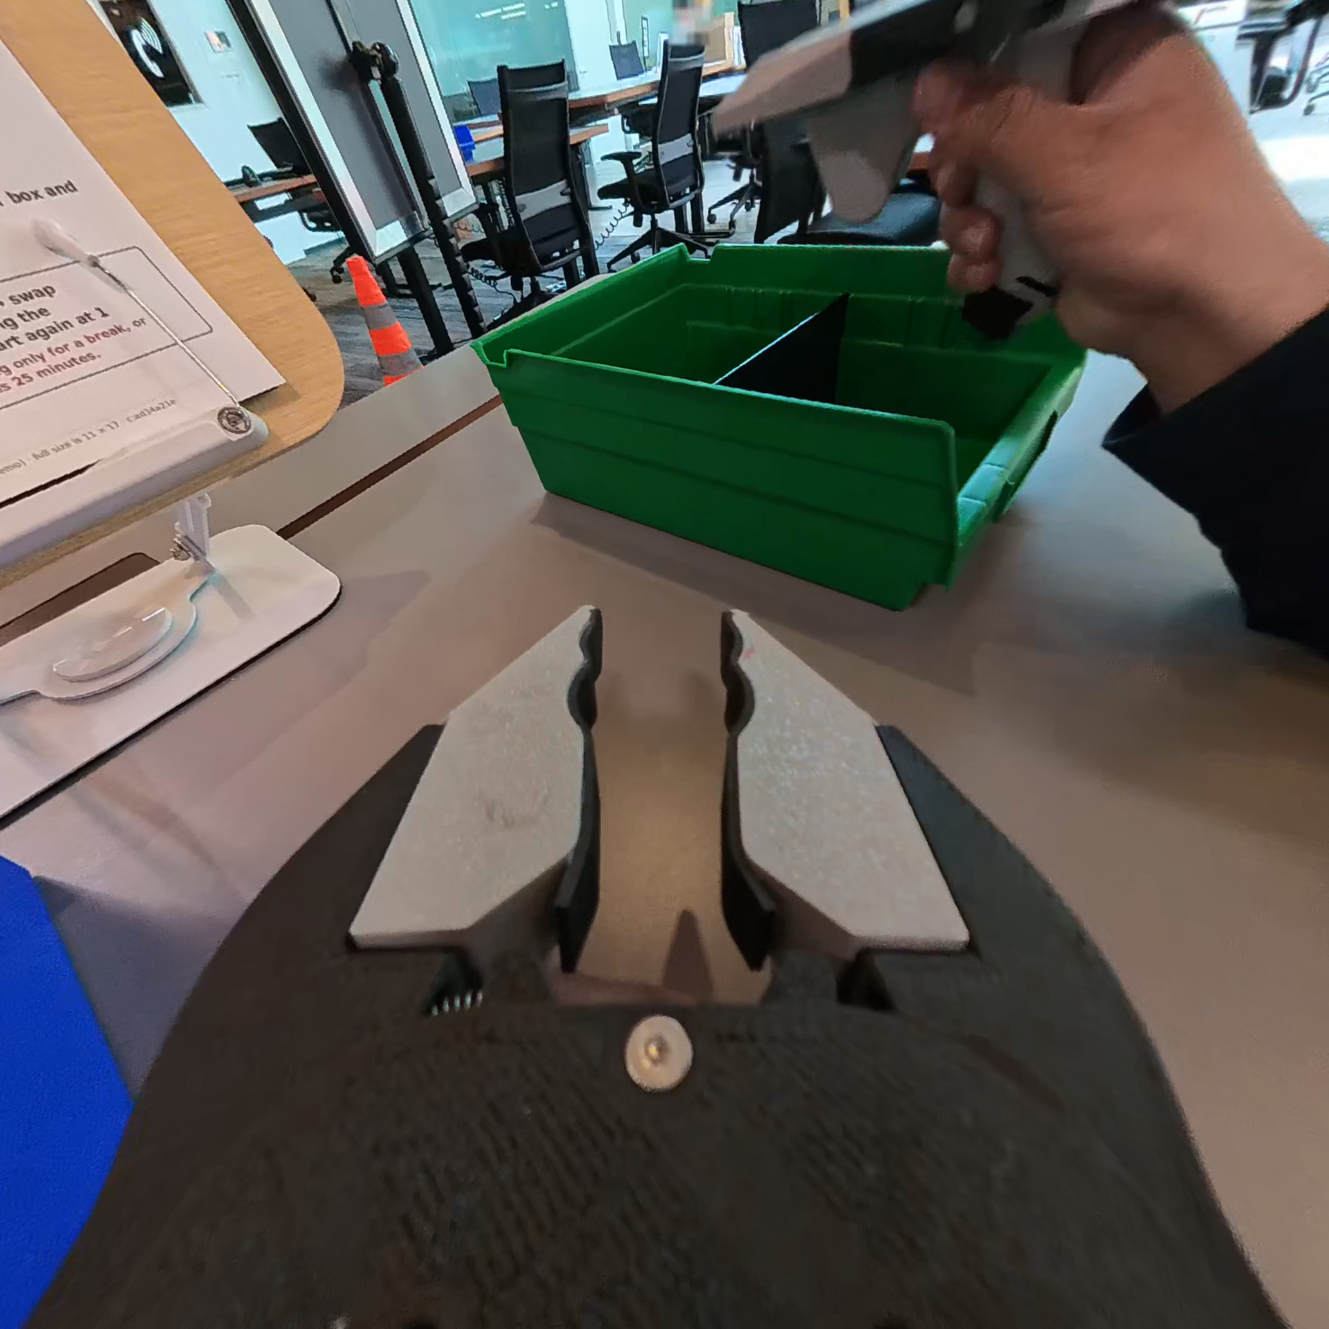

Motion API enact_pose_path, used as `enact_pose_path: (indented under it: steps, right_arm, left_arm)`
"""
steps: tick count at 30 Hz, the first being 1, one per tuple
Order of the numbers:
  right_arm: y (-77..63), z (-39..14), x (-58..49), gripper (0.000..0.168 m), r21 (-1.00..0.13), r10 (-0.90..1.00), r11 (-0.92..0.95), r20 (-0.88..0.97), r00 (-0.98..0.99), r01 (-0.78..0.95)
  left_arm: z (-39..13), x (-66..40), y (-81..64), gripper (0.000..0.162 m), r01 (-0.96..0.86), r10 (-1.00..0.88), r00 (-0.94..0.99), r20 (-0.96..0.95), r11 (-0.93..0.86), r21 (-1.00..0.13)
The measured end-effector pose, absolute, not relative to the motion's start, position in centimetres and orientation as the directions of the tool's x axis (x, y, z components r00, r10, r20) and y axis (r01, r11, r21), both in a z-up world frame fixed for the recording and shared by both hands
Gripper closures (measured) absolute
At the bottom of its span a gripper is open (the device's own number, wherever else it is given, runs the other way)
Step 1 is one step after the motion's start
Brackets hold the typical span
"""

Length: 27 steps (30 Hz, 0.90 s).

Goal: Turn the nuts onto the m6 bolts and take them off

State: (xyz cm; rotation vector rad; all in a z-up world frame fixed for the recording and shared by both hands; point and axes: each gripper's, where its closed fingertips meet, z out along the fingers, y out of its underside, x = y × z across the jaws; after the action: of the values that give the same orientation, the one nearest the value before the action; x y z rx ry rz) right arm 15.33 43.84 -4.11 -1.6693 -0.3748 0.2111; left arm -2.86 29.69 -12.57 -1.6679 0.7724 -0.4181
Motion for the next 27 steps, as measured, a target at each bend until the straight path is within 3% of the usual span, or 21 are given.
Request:
enact_pose_path:
  steps: [1, 4, 8, 12, 16, 22, 27]
  right_arm:
    - [43.2, -3.2, 14.8, 0.133, -0.994, 0.402, -0.070, 0.052, 0.914, 0.087]
    - [40.4, -2.3, 11.6, 0.132, -0.993, 0.578, -0.115, -0.033, 0.815, 0.041]
    - [35.0, -2.2, 5.1, 0.121, -0.978, 0.792, -0.174, -0.071, 0.607, 0.112]
    - [31.4, -6.4, -0.8, 0.113, -0.919, 0.876, -0.188, 0.003, 0.483, 0.346]
    - [33.2, -11.6, -3.6, 0.113, -0.853, 0.816, -0.252, 0.066, 0.575, 0.456]
    - [35.1, -12.2, -4.9, 0.117, -0.882, 0.699, -0.147, 0.228, 0.677, 0.448]
    - [35.0, -12.2, -5.1, 0.114, -0.887, 0.692, -0.122, 0.246, 0.679, 0.446]
  left_arm:
    - [-12.7, -2.8, 29.7, 0.131, -0.267, -0.686, 0.715, -0.135, -0.090, -0.959]
    - [-13.1, -2.7, 29.7, 0.131, -0.282, -0.690, 0.710, -0.139, -0.098, -0.954]
    - [-13.6, -2.5, 29.7, 0.131, -0.294, -0.697, 0.704, -0.139, -0.108, -0.950]
    - [-13.3, -2.4, 29.6, 0.131, -0.295, -0.693, 0.704, -0.151, -0.093, -0.951]
    - [-12.2, -3.6, 29.1, 0.131, -0.237, -0.659, 0.744, -0.113, -0.102, -0.966]
    - [-11.5, -6.0, 24.9, 0.129, -0.222, -0.647, 0.758, -0.083, -0.135, -0.966]
    - [-6.5, -10.8, 22.5, 0.129, -0.220, -0.580, 0.804, -0.128, -0.090, -0.971]
